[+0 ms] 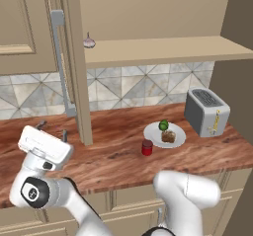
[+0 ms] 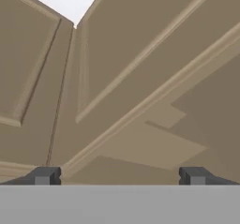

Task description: Pick the avocado and bread from the counter and place them on the plate. Then pick the jam from the cabinet and place it next to the plate. Lastly close the cabinet door.

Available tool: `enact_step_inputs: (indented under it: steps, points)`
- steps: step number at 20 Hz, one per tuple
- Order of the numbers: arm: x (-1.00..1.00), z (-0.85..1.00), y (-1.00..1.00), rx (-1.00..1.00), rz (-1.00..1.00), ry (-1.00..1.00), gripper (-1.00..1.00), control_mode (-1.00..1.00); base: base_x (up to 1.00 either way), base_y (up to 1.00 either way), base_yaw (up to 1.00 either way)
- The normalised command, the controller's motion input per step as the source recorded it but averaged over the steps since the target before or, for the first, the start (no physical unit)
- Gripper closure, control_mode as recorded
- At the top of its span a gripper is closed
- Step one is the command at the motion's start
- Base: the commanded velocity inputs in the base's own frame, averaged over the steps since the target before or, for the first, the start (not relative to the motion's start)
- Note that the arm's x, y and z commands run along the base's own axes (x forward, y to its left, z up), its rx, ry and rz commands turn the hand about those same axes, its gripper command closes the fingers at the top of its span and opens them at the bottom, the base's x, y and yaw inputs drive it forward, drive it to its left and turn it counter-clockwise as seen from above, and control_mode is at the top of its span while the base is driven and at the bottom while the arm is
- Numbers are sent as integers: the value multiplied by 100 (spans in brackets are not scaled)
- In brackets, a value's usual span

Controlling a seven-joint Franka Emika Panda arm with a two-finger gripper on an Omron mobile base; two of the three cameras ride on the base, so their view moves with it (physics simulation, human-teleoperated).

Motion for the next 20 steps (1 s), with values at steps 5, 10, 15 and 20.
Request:
enact_step_inputs:
  steps: [5,10,15,20]
  points:
    - [40,0,29,0,0,-8,-100,-100,0,0,0]
    - [39,9,0,1,0,-11,-100,-100,0,0,0]
    - [6,56,-12,6,0,-15,-100,-100,0,0,0]
    - [-2,68,-43,12,0,-15,-100,-100,0,0,0]
